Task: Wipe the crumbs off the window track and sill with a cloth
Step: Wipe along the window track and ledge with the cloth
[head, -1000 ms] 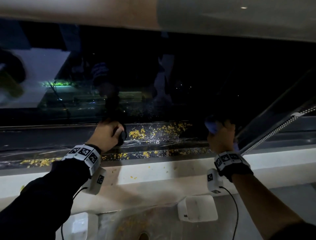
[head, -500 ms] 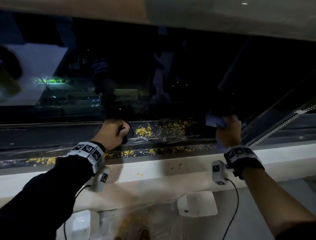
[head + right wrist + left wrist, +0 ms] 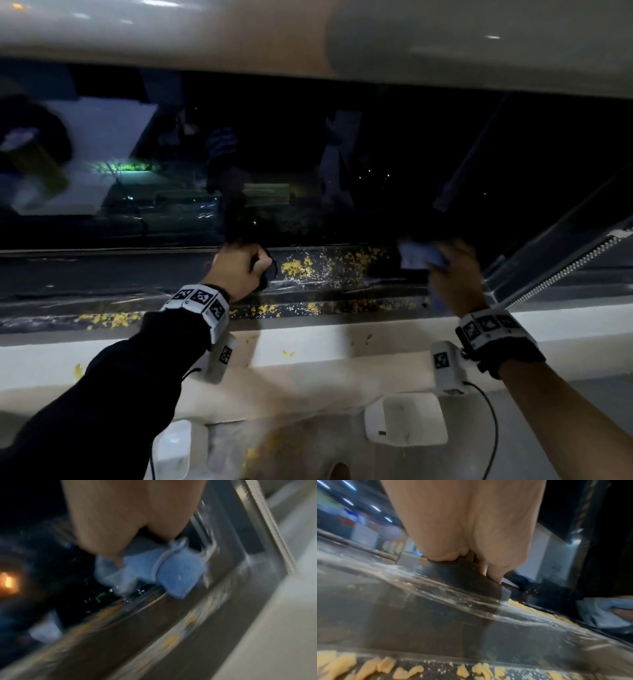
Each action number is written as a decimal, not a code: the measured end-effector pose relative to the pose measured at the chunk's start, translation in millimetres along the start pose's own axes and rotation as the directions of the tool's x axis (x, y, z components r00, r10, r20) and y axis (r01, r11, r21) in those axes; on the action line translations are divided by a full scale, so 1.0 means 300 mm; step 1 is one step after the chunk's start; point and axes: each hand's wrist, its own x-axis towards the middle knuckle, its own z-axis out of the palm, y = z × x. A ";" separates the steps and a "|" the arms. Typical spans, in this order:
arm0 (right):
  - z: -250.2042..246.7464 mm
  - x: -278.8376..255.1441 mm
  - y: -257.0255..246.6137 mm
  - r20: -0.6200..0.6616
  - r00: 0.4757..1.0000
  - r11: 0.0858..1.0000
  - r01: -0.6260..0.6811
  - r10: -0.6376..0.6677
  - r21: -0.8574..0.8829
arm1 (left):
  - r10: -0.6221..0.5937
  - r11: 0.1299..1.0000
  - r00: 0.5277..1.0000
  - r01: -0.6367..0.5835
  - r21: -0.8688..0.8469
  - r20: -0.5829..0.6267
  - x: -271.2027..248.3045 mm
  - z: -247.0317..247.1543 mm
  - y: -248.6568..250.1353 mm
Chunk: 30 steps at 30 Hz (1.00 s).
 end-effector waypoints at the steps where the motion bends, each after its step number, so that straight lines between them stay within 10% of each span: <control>1: -0.014 0.022 0.023 -0.065 0.996 0.988 -0.070 0.061 -0.140 | -0.019 1.000 1.000 0.019 0.006 -0.010 -0.006 0.005 0.004; 5: 0.037 0.003 0.001 0.068 0.964 0.913 -0.220 0.258 -0.344 | -0.055 0.998 0.998 0.056 0.015 -0.039 -0.011 0.001 0.038; 8: 0.108 -0.079 -0.089 0.143 0.988 0.964 -0.027 0.067 -0.265 | -0.082 0.996 0.995 0.084 0.025 -0.058 -0.009 -0.007 0.037; 11: 0.142 -0.146 -0.160 0.256 0.947 0.981 0.189 -0.193 0.042 | -0.087 0.996 0.994 0.089 0.027 -0.062 -0.012 -0.004 0.050; 14: 0.063 -0.084 -0.144 0.236 0.959 0.950 0.081 -0.157 0.302 | -0.094 0.994 0.992 0.089 -0.067 -0.085 -0.022 -0.006 0.049; 17: -0.022 -0.004 -0.004 -0.039 0.999 1.000 -0.006 0.007 0.007 | -0.066 0.993 0.996 0.059 -0.102 -0.062 -0.023 0.004 0.021; 22: 0.051 -0.065 0.077 0.088 0.987 0.941 -0.097 0.132 -0.326 | -0.042 0.997 0.996 0.036 -0.072 -0.076 -0.009 0.015 0.013; 30: 0.078 -0.177 -0.194 0.254 0.958 0.946 0.043 -0.130 0.321 | -0.039 0.998 0.995 0.033 -0.060 -0.096 -0.012 0.010 0.020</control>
